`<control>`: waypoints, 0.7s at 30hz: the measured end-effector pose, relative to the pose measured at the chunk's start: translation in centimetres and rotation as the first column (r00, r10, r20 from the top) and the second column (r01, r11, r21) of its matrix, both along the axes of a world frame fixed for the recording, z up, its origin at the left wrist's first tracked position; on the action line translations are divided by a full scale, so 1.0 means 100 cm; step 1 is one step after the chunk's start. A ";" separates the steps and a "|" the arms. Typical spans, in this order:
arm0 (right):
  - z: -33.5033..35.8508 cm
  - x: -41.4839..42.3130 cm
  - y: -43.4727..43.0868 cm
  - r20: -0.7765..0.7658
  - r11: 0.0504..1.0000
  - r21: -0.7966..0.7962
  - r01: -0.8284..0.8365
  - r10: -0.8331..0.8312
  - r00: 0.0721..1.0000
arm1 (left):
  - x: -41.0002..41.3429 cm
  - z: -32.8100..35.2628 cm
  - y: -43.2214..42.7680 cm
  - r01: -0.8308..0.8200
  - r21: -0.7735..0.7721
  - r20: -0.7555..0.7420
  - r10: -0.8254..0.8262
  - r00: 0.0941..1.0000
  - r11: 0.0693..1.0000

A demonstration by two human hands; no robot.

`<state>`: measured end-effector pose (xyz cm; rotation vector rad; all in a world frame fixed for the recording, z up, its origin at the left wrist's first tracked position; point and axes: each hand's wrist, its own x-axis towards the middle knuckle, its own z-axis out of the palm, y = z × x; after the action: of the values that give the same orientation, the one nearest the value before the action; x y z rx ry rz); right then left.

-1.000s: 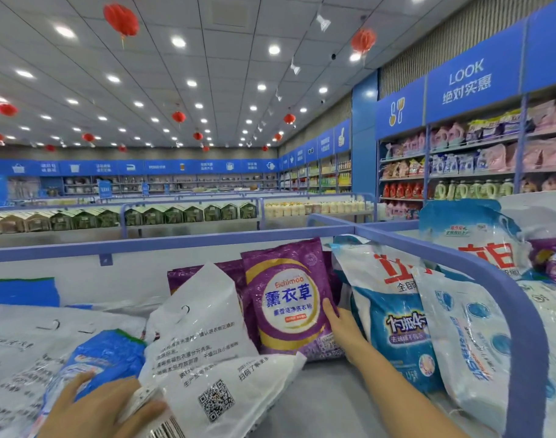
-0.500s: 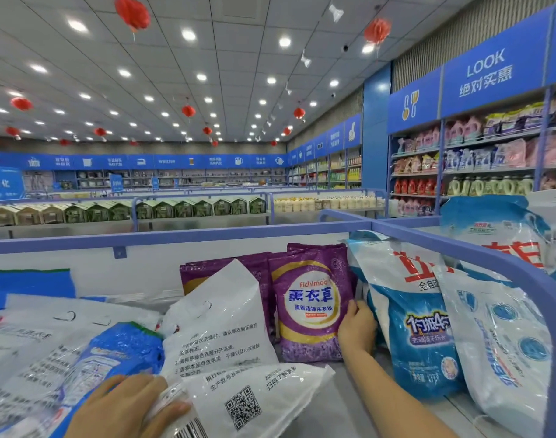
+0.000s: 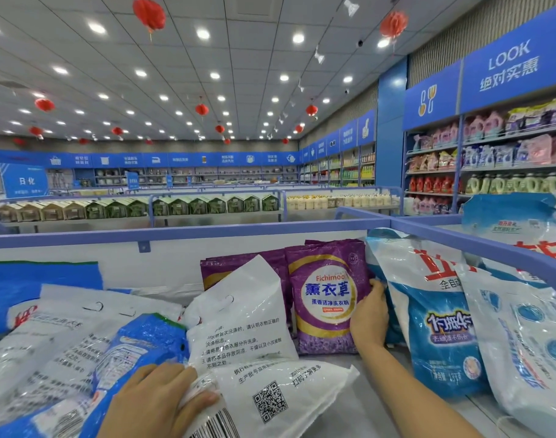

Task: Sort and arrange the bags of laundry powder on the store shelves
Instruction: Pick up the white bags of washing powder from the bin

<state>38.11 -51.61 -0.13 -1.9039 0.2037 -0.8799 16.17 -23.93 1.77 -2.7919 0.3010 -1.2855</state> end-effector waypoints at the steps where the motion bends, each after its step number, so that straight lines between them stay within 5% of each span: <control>1: 0.004 -0.003 0.000 0.039 1.000 -0.018 -0.025 0.026 0.999 | -0.001 -0.004 -0.001 0.012 -0.010 -0.011 -0.012 1.000 1.000; 5: 0.024 -0.026 0.002 0.207 0.988 -0.155 -0.029 0.061 0.976 | -0.005 0.001 -0.004 0.042 0.000 0.015 -0.042 0.999 0.999; 7: 0.034 -0.042 0.004 0.167 0.961 -0.215 -0.175 0.213 0.963 | -0.007 0.003 -0.007 0.041 0.028 0.004 -0.042 0.999 0.999; 8: 0.041 -0.052 0.008 0.050 0.910 -0.223 -0.351 0.370 0.928 | -0.006 0.000 -0.006 0.044 0.043 0.032 -0.045 0.998 0.998; 10: 0.054 -0.072 0.022 -0.310 0.674 -0.195 -0.713 0.647 0.696 | -0.009 0.000 -0.007 0.067 0.025 -0.020 -0.066 0.998 0.997; 13: 0.057 -0.088 0.047 -0.604 0.422 -0.174 -0.890 0.668 0.435 | -0.012 0.001 -0.011 0.059 -0.007 -0.079 -0.059 0.995 0.998; 18: 0.044 -0.093 0.060 -0.623 0.512 -0.142 -0.847 0.619 0.478 | -0.044 0.009 0.006 -0.172 -0.217 -0.338 0.091 0.937 0.961; 21: 0.030 -0.098 0.067 -0.521 0.573 -0.080 -0.816 0.674 0.524 | -0.052 0.008 0.029 -0.467 -0.056 -0.487 0.384 0.784 0.883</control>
<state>28.35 -44.95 2.85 -2.1634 -0.5376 0.1608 10.96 -21.03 2.55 -3.0249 -0.4427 -0.5546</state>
